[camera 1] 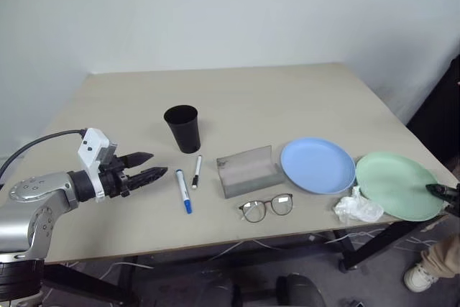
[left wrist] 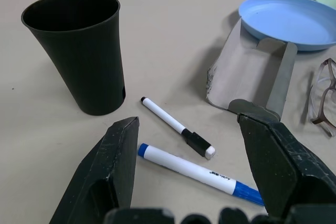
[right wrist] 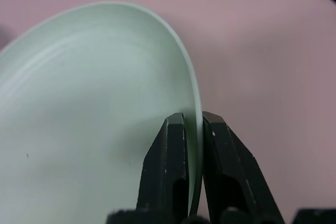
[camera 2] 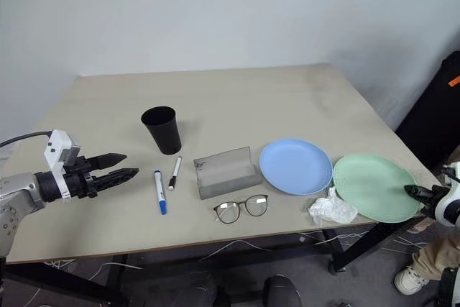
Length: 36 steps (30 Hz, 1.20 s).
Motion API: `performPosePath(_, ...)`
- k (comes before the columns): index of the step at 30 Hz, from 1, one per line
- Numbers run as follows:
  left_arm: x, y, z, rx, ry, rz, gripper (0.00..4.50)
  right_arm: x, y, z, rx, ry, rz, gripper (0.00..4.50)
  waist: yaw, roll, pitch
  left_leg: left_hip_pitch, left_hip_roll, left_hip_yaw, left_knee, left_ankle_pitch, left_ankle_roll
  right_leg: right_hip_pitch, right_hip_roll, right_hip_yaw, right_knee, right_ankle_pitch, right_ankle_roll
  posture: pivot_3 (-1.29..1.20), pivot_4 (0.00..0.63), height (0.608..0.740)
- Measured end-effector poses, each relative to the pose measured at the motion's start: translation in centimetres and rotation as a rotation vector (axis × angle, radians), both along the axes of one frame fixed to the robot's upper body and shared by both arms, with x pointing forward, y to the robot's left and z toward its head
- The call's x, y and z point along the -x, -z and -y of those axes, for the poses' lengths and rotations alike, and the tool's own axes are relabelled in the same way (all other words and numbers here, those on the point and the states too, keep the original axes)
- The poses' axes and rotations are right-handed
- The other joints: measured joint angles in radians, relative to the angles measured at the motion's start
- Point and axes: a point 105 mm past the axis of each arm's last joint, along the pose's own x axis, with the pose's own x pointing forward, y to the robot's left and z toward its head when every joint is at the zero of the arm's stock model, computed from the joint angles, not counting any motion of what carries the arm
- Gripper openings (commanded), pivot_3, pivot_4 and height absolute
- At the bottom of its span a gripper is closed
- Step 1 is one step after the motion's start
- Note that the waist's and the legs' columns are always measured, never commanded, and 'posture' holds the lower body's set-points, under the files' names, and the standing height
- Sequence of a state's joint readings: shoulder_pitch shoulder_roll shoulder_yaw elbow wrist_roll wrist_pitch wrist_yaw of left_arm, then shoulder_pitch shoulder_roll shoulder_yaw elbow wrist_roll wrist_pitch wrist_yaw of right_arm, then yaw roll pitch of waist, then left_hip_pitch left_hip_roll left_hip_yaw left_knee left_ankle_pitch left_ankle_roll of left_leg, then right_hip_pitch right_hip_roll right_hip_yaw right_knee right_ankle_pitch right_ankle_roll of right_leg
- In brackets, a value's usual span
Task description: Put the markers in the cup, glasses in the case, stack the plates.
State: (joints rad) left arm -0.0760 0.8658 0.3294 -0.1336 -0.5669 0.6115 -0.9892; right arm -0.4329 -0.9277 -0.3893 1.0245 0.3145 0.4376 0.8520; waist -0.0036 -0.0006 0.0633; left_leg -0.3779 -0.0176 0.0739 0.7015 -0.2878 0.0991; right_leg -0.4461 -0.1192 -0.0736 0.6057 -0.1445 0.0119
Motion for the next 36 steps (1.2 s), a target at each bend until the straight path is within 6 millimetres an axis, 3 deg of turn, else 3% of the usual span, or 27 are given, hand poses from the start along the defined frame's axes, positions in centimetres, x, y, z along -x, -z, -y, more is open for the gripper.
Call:
performPosePath(8,0.0,0.0,0.0,-0.001,-0.008,-0.003,3.16,-1.0,-1.4,0.0,-0.043,0.037,0.066,0.39,0.000,0.001,0.000,0.000,0.000,0.000,-0.001,0.000,0.000,-0.001,0.000,0.000,0.000,0.000,0.000,0.00,0.000,0.723)
performPosePath(17,-0.1,0.1,0.1,-0.002,-0.008,-0.006,3.16,-3.4,-7.2,2.8,-0.088,0.284,0.290,0.39,0.003,0.002,0.001,-0.001,0.000,0.000,-0.002,0.000,0.000,-0.002,0.000,0.000,-0.002,0.000,0.000,0.00,0.000,0.723)
performPosePath(23,-0.1,0.1,0.1,-0.002,-0.009,-0.005,3.16,-4.1,-8.0,2.4,-0.108,0.271,0.314,0.39,0.002,0.003,0.001,-0.002,0.000,0.001,-0.003,-0.003,0.001,-0.002,0.000,0.000,-0.003,0.000,0.000,0.00,0.000,0.723)
performPosePath(30,-0.1,0.1,0.1,-0.003,-0.011,-0.004,3.16,-3.9,-6.2,1.5,-0.053,0.198,0.217,0.39,0.002,0.003,0.001,-0.002,0.000,0.001,-0.003,-0.003,0.002,-0.001,0.000,0.000,-0.006,0.000,0.000,0.00,0.000,0.723)
performPosePath(34,0.0,0.4,0.0,-0.003,-0.016,-0.014,3.16,-2.7,-4.0,1.5,-0.026,0.168,0.124,1.25,0.003,0.003,0.001,-0.003,-0.001,0.000,-0.003,-0.004,0.003,-0.001,0.000,-0.001,-0.007,0.000,0.000,0.00,0.000,0.723)
performPosePath(36,0.2,0.5,0.1,-0.006,-0.014,-0.019,3.16,-2.3,-3.4,1.4,-0.022,0.151,0.098,1.93,0.003,0.004,0.001,-0.003,-0.001,0.000,-0.003,-0.004,0.003,-0.001,0.000,-0.001,-0.008,0.000,0.000,0.00,0.000,0.723)
